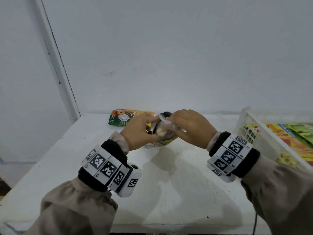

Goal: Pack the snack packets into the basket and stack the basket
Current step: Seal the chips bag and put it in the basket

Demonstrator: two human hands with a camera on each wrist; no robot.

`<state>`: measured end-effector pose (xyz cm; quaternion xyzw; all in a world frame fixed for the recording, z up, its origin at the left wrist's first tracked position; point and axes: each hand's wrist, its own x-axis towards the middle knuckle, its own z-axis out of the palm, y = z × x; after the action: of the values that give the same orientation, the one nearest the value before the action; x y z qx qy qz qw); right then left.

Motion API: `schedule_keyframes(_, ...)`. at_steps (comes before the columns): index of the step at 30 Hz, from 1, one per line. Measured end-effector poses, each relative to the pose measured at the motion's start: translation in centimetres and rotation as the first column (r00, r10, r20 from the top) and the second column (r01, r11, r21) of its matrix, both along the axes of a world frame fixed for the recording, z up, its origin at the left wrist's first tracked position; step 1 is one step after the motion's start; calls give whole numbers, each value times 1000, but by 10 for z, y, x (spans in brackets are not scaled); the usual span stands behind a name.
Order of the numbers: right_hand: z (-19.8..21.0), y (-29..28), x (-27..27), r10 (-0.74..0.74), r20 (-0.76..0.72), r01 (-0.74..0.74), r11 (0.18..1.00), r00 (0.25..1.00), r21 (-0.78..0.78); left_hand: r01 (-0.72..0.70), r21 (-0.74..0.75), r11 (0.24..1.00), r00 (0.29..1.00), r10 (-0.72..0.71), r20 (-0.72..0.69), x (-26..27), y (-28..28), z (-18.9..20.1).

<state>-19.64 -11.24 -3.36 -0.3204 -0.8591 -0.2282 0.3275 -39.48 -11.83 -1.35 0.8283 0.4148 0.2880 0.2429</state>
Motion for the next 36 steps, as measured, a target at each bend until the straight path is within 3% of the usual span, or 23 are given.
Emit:
schedule_keyframes(3, 5, -9, -3, 0, 107, 9, 996, 994, -91, 18, -24, 1000, 1000, -18, 10, 1, 4, -3)
schedule_keyframes(6, 8, -19, -2, 14, 63, 0, 975, 998, -223, 14, -52, 999, 999, -11, 43, 3, 4, -2)
schedule_keyframes(12, -4, -12, -4, -34, 169, 62, 984, 985, -170, 30, -65, 997, 995, -24, 101, 12, 3, -3)
schedule_keyframes(14, 1, -15, -7, -12, 144, 55, 953, 990, -298, 50, -96, 994, 989, -36, 142, 13, 4, -4)
schedule_keyframes(17, 9, -21, -6, -25, 162, 113, 820, 987, -562, 62, -152, 986, 972, -26, 233, 12, 4, -4)
schedule_keyframes(19, 10, -21, -6, -57, 313, 226, 813, 948, -536, 70, -179, 981, 952, -12, 305, 12, 3, -2)
schedule_keyframes(21, 9, -20, -11, -100, 372, 272, 852, 923, -447, 88, -191, 978, 937, -16, 349, 14, 0, 0)
schedule_keyframes(24, 7, -18, -12, -88, 307, 203, 908, 948, -365, 65, -113, 991, 962, -32, 273, 16, -2, 4)
schedule_keyframes(28, 20, -19, -12, -78, 249, 157, 937, 965, -312, -76, 19, 997, 985, 72, 157, 9, 1, 11)
schedule_keyframes(32, 24, -23, -16, -139, 225, 225, 878, 964, -422, -134, 134, 982, 991, 134, 13, 2, 1, 15)
schedule_keyframes(34, 21, -26, -20, -100, 201, 182, 874, 975, -451, -121, 154, 981, 992, 124, -10, 1, -2, 14)
schedule_keyframes(36, 15, -23, -24, -91, 281, 218, 859, 955, -464, -99, 162, 982, 995, 102, -12, 1, -5, 12)
